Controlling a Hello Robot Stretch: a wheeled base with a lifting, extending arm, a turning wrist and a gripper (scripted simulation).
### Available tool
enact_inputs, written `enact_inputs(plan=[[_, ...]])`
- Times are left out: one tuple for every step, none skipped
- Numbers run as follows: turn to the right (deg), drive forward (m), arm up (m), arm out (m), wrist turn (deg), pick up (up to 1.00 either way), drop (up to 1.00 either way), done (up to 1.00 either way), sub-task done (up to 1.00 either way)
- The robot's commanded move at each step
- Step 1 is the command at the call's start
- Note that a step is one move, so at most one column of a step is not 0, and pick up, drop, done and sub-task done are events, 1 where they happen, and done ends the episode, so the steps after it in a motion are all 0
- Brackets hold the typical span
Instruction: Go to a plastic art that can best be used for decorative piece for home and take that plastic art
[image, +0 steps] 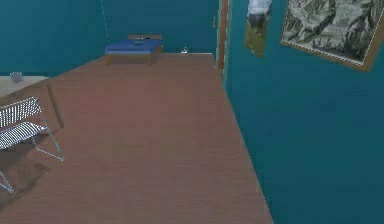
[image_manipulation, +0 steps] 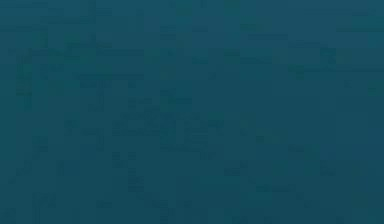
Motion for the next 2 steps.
enact_inputs(plan=[[0.0,1.00,0.00,0.00,0.0,0.00,0.00,0.00,0.00],[0.0,1.00,0.00,0.00,0.0,0.00,0.00,0.00,0.00]])
